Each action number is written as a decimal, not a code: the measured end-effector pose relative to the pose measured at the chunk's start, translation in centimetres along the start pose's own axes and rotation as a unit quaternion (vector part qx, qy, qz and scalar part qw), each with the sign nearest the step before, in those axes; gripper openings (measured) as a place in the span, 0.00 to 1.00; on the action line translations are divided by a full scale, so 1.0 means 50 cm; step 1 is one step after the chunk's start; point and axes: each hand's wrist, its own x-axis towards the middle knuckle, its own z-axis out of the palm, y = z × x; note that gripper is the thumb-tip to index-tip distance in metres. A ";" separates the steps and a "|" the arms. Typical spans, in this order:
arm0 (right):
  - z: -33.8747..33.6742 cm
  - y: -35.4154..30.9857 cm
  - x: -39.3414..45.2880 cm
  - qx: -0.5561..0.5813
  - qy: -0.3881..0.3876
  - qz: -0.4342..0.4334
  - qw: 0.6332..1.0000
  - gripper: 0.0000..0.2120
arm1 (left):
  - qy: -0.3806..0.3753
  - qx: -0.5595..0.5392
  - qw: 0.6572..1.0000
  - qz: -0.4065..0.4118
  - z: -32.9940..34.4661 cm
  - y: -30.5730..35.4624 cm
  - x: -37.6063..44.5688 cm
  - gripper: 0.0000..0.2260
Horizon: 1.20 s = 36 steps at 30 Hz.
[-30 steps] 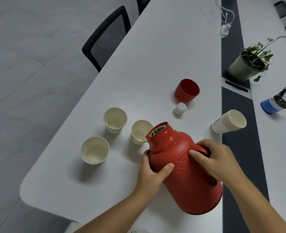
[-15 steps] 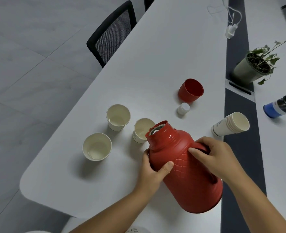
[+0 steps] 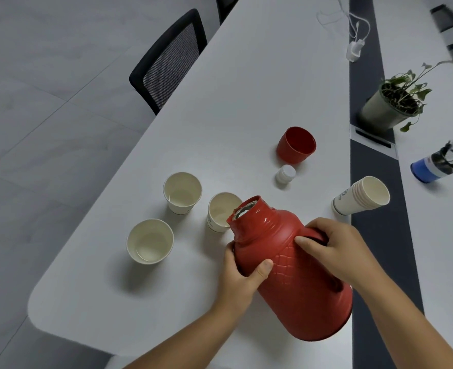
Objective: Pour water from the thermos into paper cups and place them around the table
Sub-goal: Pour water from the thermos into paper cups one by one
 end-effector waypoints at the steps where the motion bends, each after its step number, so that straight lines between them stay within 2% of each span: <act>1: 0.000 0.001 0.000 0.001 0.001 -0.001 1.000 0.07 | 0.000 0.001 1.000 0.000 0.000 0.000 0.000 0.31; 17: -0.002 0.002 0.002 0.003 -0.001 -0.007 1.000 0.04 | -0.004 -0.003 1.000 0.007 0.001 0.002 0.000 0.31; 36: -0.008 -0.011 0.003 0.000 -0.009 0.004 1.000 0.06 | 0.001 -0.005 1.000 0.009 0.003 0.002 0.003 0.31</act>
